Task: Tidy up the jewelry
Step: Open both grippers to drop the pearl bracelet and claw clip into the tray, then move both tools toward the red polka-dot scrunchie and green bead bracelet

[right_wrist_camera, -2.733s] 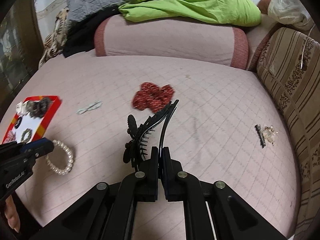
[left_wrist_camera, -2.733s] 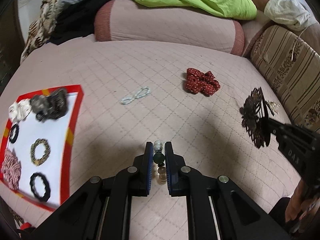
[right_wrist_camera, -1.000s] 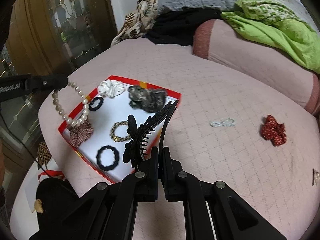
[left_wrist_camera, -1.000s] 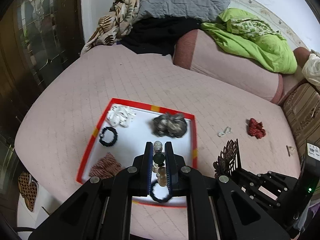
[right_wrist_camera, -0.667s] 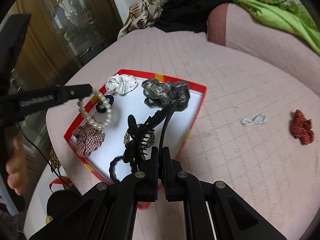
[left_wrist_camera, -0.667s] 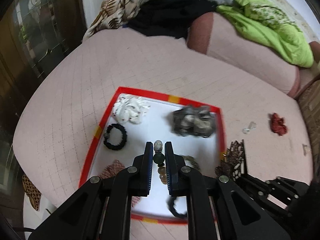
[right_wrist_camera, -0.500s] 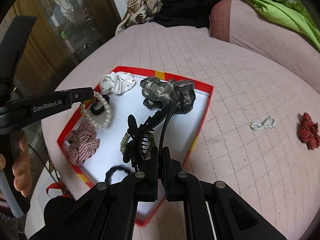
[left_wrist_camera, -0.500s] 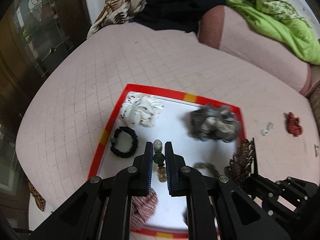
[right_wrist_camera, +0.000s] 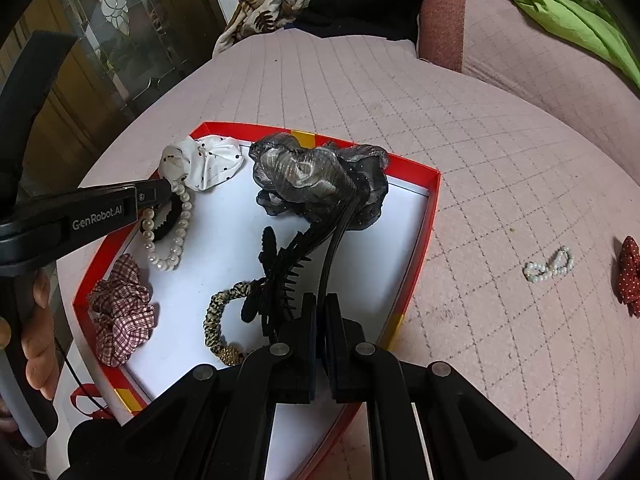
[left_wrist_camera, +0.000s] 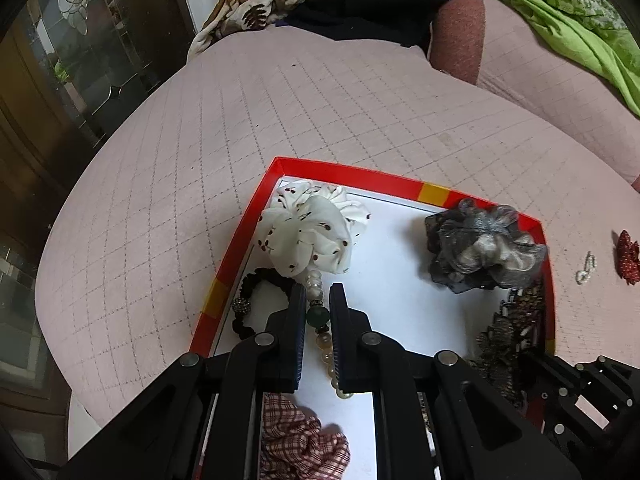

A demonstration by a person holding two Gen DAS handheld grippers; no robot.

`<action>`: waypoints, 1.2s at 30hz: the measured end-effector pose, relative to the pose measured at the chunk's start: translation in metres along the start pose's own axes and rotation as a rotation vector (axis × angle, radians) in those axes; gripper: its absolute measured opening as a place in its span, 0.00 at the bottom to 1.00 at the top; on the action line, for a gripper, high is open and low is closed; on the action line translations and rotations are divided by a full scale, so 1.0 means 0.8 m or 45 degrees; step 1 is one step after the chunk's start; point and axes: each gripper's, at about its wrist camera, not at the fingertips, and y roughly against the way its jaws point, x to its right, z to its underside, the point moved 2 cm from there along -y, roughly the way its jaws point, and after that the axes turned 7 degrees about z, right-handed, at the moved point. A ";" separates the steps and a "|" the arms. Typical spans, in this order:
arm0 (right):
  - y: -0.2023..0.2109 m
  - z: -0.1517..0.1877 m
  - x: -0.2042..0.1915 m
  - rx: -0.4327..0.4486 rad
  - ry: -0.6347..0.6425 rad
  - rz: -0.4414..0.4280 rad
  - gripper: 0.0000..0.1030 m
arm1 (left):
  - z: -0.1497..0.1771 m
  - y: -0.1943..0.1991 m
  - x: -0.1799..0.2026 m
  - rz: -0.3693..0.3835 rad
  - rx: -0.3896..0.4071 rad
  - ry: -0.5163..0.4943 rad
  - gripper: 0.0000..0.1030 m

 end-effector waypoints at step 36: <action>0.112 0.077 0.062 0.195 -0.024 0.060 0.61 | 0.057 0.137 0.076 0.120 0.184 0.006 0.48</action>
